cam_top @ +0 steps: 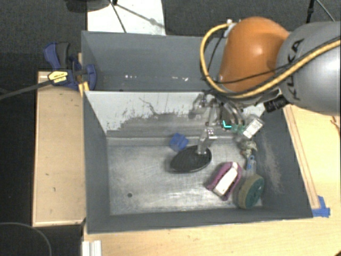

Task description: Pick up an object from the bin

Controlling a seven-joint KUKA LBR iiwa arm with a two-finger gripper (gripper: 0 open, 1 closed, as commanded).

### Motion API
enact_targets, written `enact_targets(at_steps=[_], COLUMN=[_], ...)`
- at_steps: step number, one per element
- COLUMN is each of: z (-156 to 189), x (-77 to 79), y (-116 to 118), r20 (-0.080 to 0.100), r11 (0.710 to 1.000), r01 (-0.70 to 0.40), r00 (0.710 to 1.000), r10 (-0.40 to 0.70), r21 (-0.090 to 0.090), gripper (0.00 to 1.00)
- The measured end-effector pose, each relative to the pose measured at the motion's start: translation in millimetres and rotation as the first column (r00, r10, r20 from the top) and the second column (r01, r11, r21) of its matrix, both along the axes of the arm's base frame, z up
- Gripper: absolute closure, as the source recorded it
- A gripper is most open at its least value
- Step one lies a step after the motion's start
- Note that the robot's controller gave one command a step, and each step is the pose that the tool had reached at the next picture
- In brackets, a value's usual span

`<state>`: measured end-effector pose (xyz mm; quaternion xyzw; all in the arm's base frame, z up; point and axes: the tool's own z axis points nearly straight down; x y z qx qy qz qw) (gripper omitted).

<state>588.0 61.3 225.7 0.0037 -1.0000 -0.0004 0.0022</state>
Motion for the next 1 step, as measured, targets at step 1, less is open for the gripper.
enact_targets(at_steps=[1], z=[-121.5], x=[-2.1], y=[-4.6], r20=[0.012], r11=[0.998], r01=[0.065], r00=[0.998], r10=[-0.065], r21=[0.001], gripper=[0.0])
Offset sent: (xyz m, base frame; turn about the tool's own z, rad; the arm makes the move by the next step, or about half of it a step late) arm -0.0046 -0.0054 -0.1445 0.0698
